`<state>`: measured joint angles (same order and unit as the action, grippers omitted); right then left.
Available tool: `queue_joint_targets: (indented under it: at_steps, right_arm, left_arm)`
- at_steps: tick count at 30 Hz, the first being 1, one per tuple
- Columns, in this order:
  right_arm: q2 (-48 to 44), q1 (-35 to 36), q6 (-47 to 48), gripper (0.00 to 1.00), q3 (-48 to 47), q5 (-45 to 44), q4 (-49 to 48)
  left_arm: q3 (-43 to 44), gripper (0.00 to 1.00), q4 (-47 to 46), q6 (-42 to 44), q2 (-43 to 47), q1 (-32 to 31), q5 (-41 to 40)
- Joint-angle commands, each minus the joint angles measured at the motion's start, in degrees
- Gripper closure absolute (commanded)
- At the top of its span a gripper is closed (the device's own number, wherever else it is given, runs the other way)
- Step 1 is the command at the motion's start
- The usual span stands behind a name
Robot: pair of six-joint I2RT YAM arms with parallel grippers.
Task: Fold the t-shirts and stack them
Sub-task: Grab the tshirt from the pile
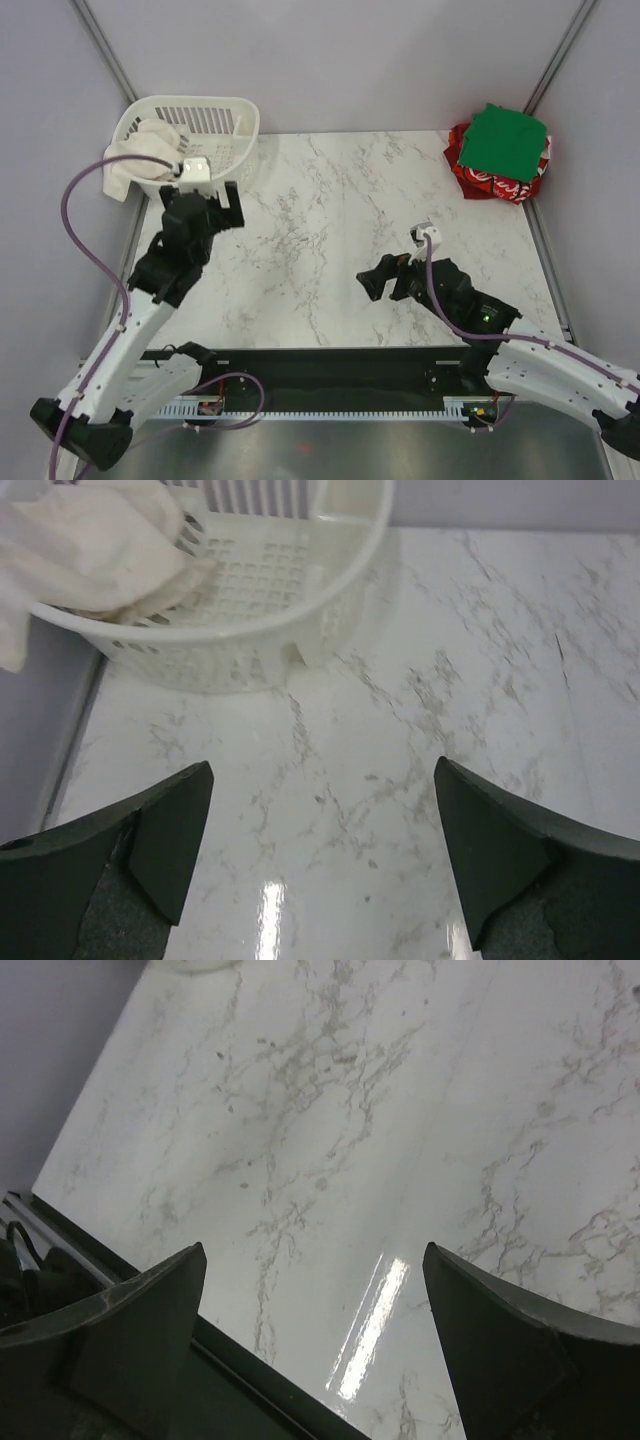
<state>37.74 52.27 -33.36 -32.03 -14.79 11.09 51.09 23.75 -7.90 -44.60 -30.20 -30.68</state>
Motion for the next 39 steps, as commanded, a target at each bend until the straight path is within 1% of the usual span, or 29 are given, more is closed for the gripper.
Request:
queue_joint_targets:
  at_steps: [1,2,3,4,5,6,7,8,9,12,16,17,18,19,20,21,22,23,24,26,28,36,39]
  right_arm:
    - [6.37,0.02,-3.28,0.02,2.32,5.71,-4.83]
    - [7.95,0.02,-3.2,0.02,3.37,11.13,-6.16]
    - [10.49,0.02,-2.94,0.02,4.16,13.71,-8.08]
    - [11.47,0.02,-2.85,0.02,5.39,14.69,-10.45]
    - [12.27,-0.06,-3.02,0.02,8.1,16.35,-15.61]
    - [13.49,0.02,-3.02,0.02,9.43,16.19,-17.75]
    - [14.03,0.02,-2.76,0.02,10.57,16.02,-21.17]
    - [14.73,0.02,-2.67,0.02,11.37,15.58,-21.81]
    - [15.78,-0.06,-2.5,0.02,10.94,16.1,-21.64]
    - [18.15,0.02,-2.14,0.02,10.5,17.25,-22.52]
    - [22.2,0.02,-2.23,0.02,9.89,17.42,-22.96]
    - [23.16,0.02,-2.23,0.02,9.27,17.77,-22.87]
    - [24.91,0.11,-2.14,0.02,8.83,18.12,-22.78]
    - [25.63,-0.06,-2.06,0.02,8.48,18.65,-22.61]
    - [26.33,0.02,-1.97,0.02,8.13,18.83,-22.61]
    - [27.03,0.02,-1.88,0.02,7.95,19.0,-22.61]
    - [27.21,0.02,-1.88,0.02,7.95,19.09,-22.78]
    - [27.22,0.02,-1.88,0.02,8.04,19.09,-22.87]
    - [27.04,0.02,-1.97,0.02,8.12,19.09,-22.96]
    - [26.95,0.02,-1.97,0.02,8.39,19.01,-23.31]
    - [27.04,0.02,-1.97,0.02,8.3,19.09,-23.57]
    - [28.97,-0.06,-1.79,0.02,7.77,19.88,-23.84]
    - [29.67,-0.15,-1.79,0.02,7.42,20.06,-23.84]
  left_arm:
    - [13.29,0.0,0.07,1.05,-10.22,12.93,5.95]
    - [15.51,0.0,0.24,-0.69,-12.33,16.54,10.33]
    - [17.62,0.0,0.42,-1.76,-14.27,23.45,12.46]
    - [21.29,0.0,1.21,-2.98,-18.46,26.56,14.4]
    - [22.9,0.0,1.56,-4.82,-20.51,29.11,16.16]
    - [24.48,0.0,1.74,-5.02,-22.79,32.88,15.83]
    - [27.11,0.0,2.26,-5.02,-26.55,34.14,14.6]
    - [28.18,0.0,2.09,-5.11,-28.68,35.28,12.59]
    - [29.32,0.0,2.09,-5.54,-30.44,38.34,12.66]
    - [34.41,0.01,2.27,-7.21,-37.39,43.1,14.94]
    - [41.35,0.01,2.27,-7.12,-45.12,45.57,15.21]
    - [41.89,0.01,2.18,-8.0,-47.14,46.27,15.29]
    - [42.16,0.01,2.27,-9.22,-47.94,48.37,16.17]
    - [42.68,0.03,2.18,-11.93,-48.73,49.61,17.48]
    - [42.69,0.03,2.27,-13.27,-49.52,50.92,20.28]
    - [43.12,0.04,2.09,-14.32,-50.92,53.46,21.78]
    - [43.39,0.05,1.92,-15.47,-51.98,54.62,23.37]
    - [43.74,0.06,1.57,-15.65,-52.78,55.76,26.51]
    - [44.27,0.08,0.78,-15.65,-54.61,57.42,27.68]
    - [44.97,0.09,0.16,-15.74,-56.2,58.58,29.35]
    - [45.93,0.11,-0.98,-15.13,-58.66,59.37,29.27]
    - [51.2,0.14,-2.92,-14.07,-65.43,59.46,29.71]
    - [52.53,0.18,-3.62,-13.81,-67.37,59.46,29.97]
